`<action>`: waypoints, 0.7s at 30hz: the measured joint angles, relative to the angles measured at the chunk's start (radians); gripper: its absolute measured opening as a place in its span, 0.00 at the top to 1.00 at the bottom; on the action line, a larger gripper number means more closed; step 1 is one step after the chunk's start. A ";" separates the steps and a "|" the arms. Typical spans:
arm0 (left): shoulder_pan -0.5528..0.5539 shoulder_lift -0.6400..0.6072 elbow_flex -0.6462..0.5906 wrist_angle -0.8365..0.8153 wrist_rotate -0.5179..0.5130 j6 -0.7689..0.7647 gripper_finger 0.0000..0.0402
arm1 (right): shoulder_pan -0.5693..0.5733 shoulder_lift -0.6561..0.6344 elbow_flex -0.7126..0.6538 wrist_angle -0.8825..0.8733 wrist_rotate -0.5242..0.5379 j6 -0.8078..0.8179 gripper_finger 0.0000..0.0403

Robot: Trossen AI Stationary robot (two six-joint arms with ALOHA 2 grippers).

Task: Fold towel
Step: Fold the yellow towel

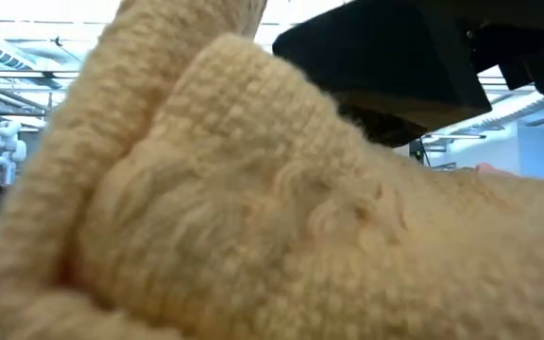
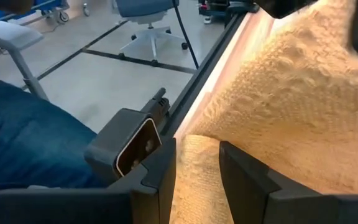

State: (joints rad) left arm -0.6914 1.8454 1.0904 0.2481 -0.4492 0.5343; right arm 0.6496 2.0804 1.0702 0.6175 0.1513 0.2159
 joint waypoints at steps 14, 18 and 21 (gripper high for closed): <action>0.004 0.000 0.000 0.000 0.000 0.000 0.98 | -0.007 0.065 0.001 0.113 0.001 -0.015 0.73; 0.004 0.000 0.000 0.000 0.000 -0.001 0.98 | -0.016 0.092 0.003 0.144 0.003 0.010 0.73; 0.004 0.000 0.000 -0.002 0.000 -0.001 0.98 | -0.016 0.115 0.037 0.141 -0.001 0.009 0.73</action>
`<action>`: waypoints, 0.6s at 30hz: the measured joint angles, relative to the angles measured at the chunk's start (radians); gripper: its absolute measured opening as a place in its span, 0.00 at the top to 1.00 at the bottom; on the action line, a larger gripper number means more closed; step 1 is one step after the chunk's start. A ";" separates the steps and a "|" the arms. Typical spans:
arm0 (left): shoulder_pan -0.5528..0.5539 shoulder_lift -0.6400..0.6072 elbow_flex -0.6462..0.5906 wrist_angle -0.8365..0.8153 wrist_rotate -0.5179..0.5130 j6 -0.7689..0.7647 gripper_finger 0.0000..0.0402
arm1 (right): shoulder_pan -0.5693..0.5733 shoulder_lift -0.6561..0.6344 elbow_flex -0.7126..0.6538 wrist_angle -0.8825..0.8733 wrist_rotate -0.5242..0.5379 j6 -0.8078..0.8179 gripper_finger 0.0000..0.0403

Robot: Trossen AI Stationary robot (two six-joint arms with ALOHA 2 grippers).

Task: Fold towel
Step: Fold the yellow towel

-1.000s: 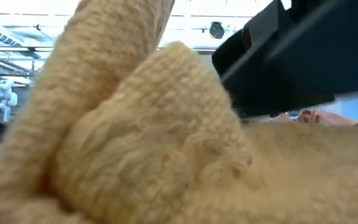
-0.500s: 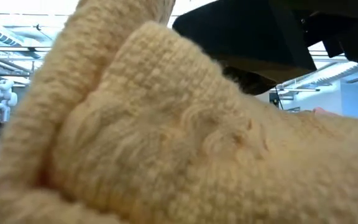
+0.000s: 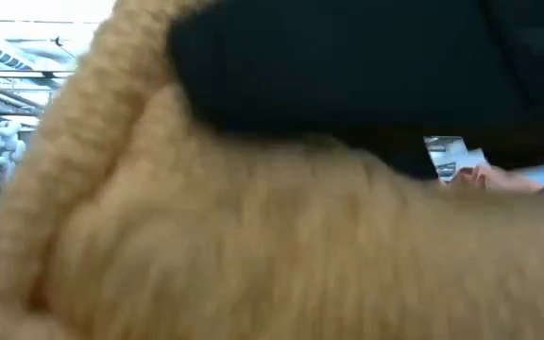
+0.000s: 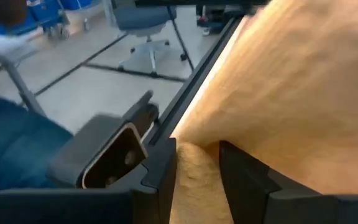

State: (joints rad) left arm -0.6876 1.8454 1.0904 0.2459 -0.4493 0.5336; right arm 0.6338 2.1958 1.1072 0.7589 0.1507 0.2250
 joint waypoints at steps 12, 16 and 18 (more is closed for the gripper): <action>-0.041 -0.010 0.000 0.083 0.001 0.092 0.98 | -0.012 0.074 0.083 -0.128 -0.023 0.018 0.73; -0.038 -0.010 0.000 0.139 0.002 0.133 0.98 | -0.020 0.074 0.083 -0.129 -0.027 0.019 0.73; -0.031 -0.010 0.000 0.151 0.008 0.137 0.98 | -0.024 0.074 0.083 -0.128 -0.028 0.019 0.73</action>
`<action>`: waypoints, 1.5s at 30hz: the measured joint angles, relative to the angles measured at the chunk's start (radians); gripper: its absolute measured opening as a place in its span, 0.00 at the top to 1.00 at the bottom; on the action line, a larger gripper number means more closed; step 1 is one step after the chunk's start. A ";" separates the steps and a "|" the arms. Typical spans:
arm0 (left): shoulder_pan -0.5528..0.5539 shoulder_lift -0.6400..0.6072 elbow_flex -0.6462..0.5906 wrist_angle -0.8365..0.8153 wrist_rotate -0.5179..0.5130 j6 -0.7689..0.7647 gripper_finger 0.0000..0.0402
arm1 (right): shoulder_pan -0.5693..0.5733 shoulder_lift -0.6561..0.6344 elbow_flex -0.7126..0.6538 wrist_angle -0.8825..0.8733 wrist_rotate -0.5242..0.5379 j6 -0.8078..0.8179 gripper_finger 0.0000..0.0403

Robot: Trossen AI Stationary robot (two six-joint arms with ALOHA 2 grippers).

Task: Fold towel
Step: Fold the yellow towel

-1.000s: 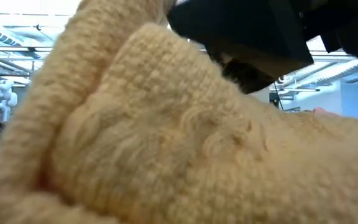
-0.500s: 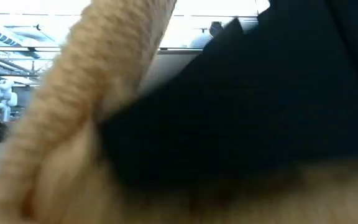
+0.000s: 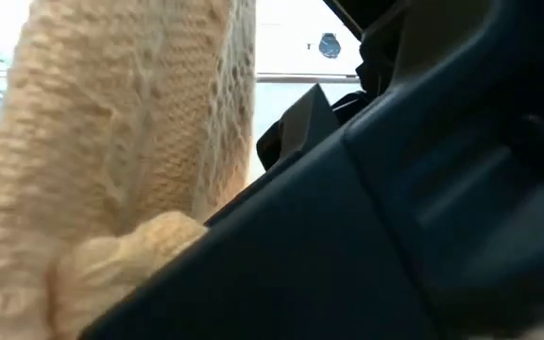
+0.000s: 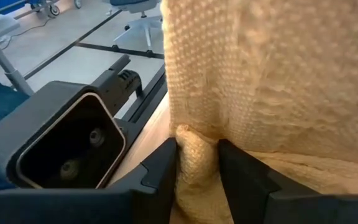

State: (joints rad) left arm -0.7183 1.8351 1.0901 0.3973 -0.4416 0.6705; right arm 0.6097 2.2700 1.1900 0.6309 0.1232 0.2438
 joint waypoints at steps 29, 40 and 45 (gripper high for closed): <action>0.074 0.072 0.002 0.112 0.223 -0.007 0.98 | 0.004 -0.150 -0.003 -0.195 -0.022 -0.024 0.73; 0.081 0.072 0.002 0.113 0.216 -0.006 0.98 | 0.076 -0.259 -0.004 -0.465 -0.018 0.090 0.73; 0.096 0.073 0.002 0.113 0.216 -0.007 0.98 | 0.115 -0.256 -0.003 -0.540 -0.017 0.185 0.73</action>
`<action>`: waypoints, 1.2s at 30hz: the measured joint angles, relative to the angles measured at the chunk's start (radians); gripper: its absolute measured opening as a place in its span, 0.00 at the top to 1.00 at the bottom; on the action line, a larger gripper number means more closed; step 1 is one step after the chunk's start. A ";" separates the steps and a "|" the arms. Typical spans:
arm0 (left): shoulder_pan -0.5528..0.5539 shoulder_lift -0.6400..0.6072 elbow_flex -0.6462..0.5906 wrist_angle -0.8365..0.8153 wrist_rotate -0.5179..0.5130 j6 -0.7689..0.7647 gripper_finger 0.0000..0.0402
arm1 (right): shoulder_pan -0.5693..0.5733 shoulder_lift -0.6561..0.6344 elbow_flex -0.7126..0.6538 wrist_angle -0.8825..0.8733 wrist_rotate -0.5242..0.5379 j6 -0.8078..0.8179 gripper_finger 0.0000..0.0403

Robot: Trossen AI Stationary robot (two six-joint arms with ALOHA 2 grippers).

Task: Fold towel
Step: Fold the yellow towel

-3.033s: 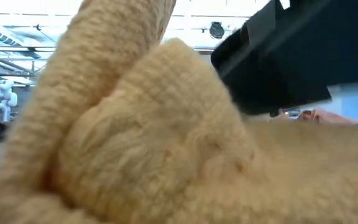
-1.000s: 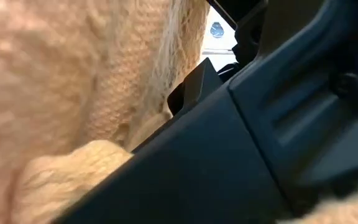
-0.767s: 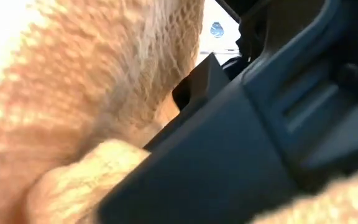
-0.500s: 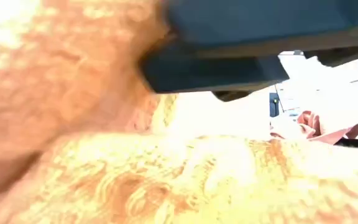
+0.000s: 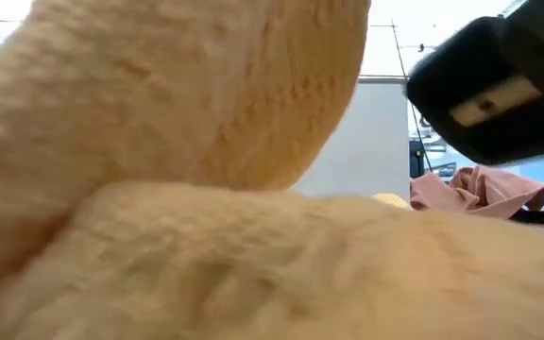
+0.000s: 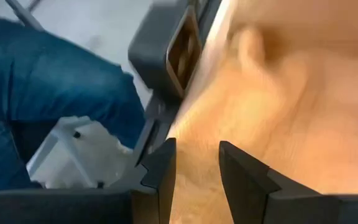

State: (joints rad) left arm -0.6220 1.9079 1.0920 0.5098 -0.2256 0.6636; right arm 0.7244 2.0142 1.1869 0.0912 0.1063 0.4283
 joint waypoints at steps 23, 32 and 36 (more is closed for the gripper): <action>0.082 0.166 -0.002 0.202 0.171 -0.064 0.95 | 0.008 0.075 -0.032 0.089 0.109 0.040 0.73; 0.093 0.168 -0.002 0.210 0.195 -0.083 0.95 | 0.010 0.023 -0.034 0.038 0.097 0.005 0.73; 0.101 0.168 -0.001 0.199 0.196 -0.107 0.94 | 0.021 -0.021 -0.034 -0.054 0.098 0.011 0.73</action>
State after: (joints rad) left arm -0.5209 2.0762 1.0908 0.7087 -0.0299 0.5564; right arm 0.7457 1.9936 1.1534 0.0368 0.2041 0.4388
